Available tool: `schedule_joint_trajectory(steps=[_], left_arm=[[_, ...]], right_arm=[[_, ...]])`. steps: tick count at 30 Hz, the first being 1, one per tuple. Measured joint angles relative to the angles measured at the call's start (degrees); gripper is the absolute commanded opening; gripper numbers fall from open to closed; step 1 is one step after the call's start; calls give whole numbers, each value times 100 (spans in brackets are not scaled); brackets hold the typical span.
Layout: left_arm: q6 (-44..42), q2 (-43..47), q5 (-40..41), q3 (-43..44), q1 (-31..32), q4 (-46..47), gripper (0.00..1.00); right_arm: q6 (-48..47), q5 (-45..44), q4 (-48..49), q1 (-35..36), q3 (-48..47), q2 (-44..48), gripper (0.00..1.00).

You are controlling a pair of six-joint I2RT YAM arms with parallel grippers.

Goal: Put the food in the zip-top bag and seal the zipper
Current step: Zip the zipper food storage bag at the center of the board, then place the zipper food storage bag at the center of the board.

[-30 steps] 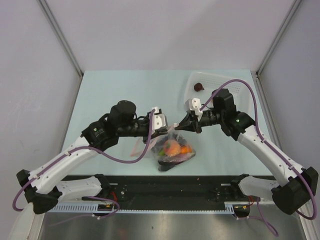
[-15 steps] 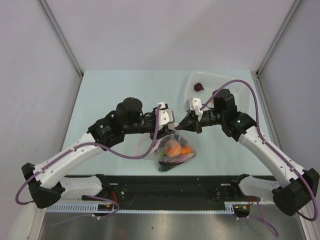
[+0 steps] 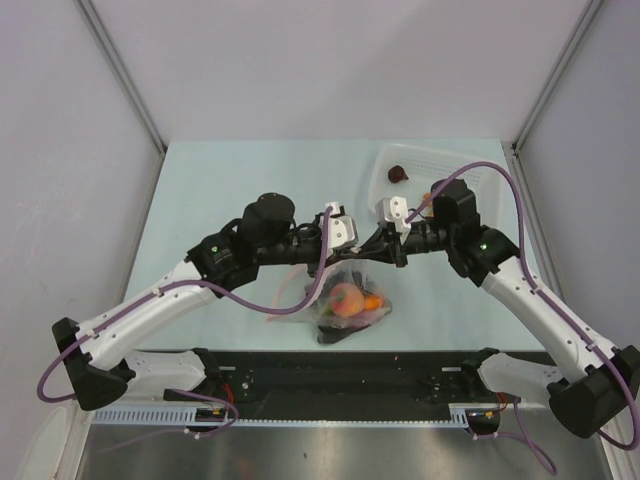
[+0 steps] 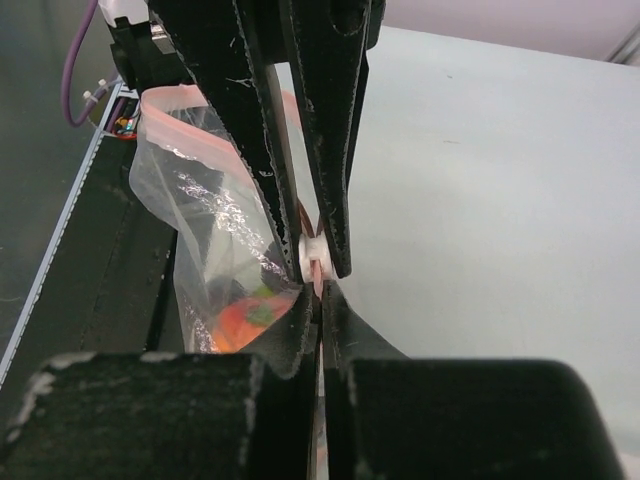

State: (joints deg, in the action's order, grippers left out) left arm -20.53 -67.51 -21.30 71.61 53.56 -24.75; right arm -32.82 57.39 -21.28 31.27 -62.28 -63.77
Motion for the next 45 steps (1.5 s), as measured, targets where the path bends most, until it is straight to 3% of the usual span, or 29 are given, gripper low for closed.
schedule_joint_trajectory(steps=[20,40,45], left_arm=[[-72,688,459,-278,-160,-669,2],[-551,1941,289,-896,-1888,-1908,0],[-549,1871,431,-885,-2236,-1755,0]], right_arm=[[1093,70,455,-916,0,289,0],[1534,-254,671,-1650,0,444,0],[1923,-363,1462,-1580,0,9,0]])
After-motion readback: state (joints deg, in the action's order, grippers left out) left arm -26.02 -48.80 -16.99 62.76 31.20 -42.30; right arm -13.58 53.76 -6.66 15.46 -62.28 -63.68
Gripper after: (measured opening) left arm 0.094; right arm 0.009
